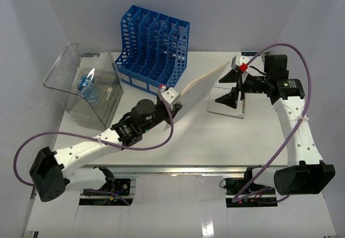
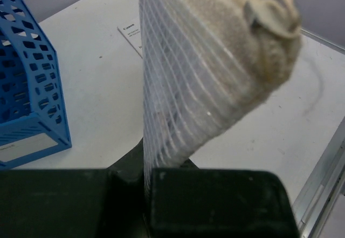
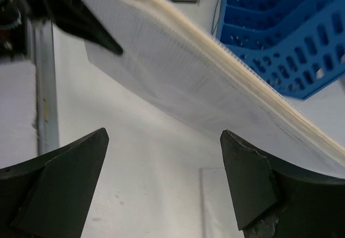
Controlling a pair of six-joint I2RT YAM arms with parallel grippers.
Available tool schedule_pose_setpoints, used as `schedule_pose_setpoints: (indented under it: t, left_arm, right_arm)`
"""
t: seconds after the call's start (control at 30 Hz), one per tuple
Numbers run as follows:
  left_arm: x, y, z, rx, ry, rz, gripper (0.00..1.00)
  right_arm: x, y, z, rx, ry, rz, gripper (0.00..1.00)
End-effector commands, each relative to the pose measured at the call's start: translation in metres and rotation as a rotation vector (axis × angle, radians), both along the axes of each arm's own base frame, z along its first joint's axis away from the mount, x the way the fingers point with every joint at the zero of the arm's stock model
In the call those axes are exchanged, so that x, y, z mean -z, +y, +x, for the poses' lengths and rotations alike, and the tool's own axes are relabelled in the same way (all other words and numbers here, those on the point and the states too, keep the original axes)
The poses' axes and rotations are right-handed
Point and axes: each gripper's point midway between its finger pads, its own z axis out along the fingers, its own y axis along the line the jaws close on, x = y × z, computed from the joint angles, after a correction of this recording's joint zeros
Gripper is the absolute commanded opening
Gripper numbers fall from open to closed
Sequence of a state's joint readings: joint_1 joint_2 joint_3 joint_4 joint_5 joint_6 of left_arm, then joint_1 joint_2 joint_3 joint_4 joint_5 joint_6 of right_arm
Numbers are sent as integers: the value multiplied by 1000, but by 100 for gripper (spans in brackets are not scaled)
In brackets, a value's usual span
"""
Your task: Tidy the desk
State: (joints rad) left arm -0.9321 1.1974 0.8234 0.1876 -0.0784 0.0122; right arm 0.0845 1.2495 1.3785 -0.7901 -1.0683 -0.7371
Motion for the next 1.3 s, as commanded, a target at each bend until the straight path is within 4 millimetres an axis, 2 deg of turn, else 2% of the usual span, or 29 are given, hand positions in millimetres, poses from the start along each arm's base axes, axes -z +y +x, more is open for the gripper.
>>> schedule_pose_setpoints:
  t: [0.0, 0.13, 0.23, 0.33, 0.43, 0.47, 0.53, 0.63, 0.8, 1.0, 1.1, 1.13, 1.2, 1.27]
  left_arm:
    - [-13, 24, -26, 72, 73, 16, 0]
    - [-19, 40, -39, 76, 123, 33, 0]
    - [-21, 41, -53, 135, 145, 30, 0]
    - [-19, 41, -67, 197, 171, 42, 0]
    - [-15, 42, -75, 229, 198, 63, 0]
    - [-15, 43, -76, 232, 199, 65, 0]
    - [-21, 44, -76, 227, 186, 58, 0]
    - [-30, 48, -76, 219, 158, 47, 0]
    - [-33, 52, -78, 214, 152, 44, 0]
    - [-35, 54, -82, 214, 153, 25, 0]
    - [-36, 56, -83, 203, 156, 0, 0]
    - [-39, 56, -84, 203, 152, -17, 0]
    - [-41, 57, -84, 200, 153, -36, 0]
    - [-42, 59, -84, 188, 147, -58, 0]
  right_arm:
    - [-8, 0, -38, -233, -305, -76, 90]
    - [-11, 3, -50, -316, -495, -89, 90]
    - [-27, 12, -55, -365, -648, -61, 90]
    - [-44, 30, -54, -398, -700, -37, 90]
    - [-53, 58, -62, -473, -666, -49, 90]
    - [-50, 67, -65, -502, -646, -63, 90]
    - [-31, 91, -74, -587, -564, -111, 90]
    - [-8, 107, -75, -609, -505, -162, 90]
    - [16, 118, -74, -605, -439, -210, 90]
    - [35, 127, -67, -594, -364, -255, 100]
    - [42, 132, -71, -628, -318, -241, 86]
    - [43, 132, -74, -641, -302, -242, 78]
    - [47, 132, -77, -660, -279, -247, 70]
    - [48, 133, -81, -675, -257, -245, 57]
